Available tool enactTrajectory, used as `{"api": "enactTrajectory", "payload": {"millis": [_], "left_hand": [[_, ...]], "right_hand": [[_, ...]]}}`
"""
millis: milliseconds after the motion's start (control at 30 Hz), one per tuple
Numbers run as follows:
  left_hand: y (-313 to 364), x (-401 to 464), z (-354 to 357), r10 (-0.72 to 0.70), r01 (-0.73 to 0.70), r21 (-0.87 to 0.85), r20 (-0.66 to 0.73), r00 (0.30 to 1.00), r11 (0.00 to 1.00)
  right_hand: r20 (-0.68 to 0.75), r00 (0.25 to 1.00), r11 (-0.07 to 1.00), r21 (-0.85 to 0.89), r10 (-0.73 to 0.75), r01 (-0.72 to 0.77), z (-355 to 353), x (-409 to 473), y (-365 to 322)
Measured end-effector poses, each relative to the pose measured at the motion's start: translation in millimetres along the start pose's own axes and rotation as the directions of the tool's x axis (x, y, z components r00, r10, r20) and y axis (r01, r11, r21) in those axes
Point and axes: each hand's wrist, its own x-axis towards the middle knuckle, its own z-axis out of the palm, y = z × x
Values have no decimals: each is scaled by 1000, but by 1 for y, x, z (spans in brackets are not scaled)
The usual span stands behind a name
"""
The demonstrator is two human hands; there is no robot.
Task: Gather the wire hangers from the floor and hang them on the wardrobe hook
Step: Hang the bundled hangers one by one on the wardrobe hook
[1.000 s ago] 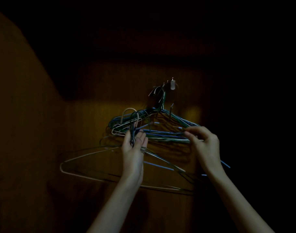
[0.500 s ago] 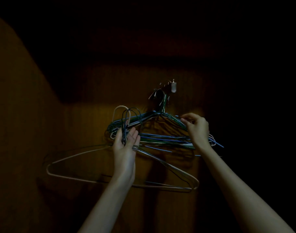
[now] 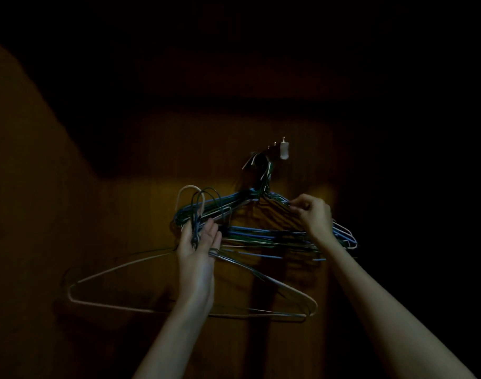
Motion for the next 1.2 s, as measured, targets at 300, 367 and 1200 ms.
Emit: {"api": "enactTrajectory", "payload": {"millis": [300,367,1200], "left_hand": [[1,-7,3,-17,17,3,-5,1000,1000],[2,-8,3,-25,25,12,-6,1000,1000],[13,-49,-2,-100,96,61,72,992,994]], "right_hand": [[-10,999,998,-45,-42,41,-3,-14,-5],[-14,999,997,-65,-33,32,-6,-17,-8],[458,878,953,304,-141,-5,-5,-170,-77]]}}
